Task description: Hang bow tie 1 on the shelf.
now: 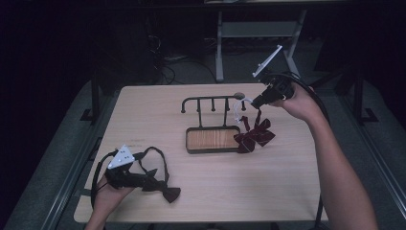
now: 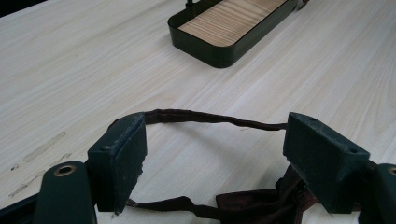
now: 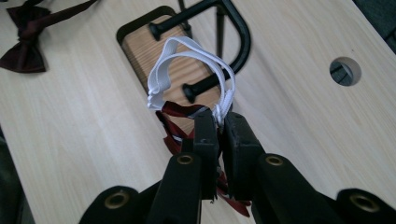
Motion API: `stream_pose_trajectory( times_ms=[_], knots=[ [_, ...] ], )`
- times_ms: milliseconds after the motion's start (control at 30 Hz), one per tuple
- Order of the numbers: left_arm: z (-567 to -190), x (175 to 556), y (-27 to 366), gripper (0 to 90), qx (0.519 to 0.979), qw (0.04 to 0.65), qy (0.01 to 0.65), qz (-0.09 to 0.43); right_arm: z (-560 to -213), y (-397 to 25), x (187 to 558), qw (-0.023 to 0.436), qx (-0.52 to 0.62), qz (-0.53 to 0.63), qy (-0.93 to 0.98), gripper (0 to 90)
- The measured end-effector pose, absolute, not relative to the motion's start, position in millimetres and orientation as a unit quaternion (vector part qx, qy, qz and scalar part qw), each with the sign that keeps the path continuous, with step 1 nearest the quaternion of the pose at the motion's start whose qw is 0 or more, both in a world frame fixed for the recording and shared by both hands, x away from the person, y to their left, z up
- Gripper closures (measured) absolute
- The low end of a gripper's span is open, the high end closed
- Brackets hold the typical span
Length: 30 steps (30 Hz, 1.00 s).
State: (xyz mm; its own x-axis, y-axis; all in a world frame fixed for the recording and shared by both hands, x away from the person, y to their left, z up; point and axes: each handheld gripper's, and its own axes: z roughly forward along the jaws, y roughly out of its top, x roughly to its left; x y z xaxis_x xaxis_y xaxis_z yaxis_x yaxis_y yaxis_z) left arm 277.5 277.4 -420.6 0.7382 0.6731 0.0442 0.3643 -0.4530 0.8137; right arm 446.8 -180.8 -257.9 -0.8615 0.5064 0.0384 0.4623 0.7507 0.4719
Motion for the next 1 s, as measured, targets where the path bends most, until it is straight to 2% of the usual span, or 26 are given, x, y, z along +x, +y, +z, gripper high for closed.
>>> stream_pose_trajectory(
  times_ms=[433,1000],
  knots=[
    [-420.3,275.9,278.9,21.9,0.832,0.419,0.313,0.186,-272.9,-186.8,461.4,0.041,0.283,0.240,0.928,82.6],
    [-421.5,277.1,276.8,22.0,0.834,0.416,0.312,0.184,-282.8,-197.8,450.3,0.021,0.277,0.256,0.926,77.0]
  ],
)
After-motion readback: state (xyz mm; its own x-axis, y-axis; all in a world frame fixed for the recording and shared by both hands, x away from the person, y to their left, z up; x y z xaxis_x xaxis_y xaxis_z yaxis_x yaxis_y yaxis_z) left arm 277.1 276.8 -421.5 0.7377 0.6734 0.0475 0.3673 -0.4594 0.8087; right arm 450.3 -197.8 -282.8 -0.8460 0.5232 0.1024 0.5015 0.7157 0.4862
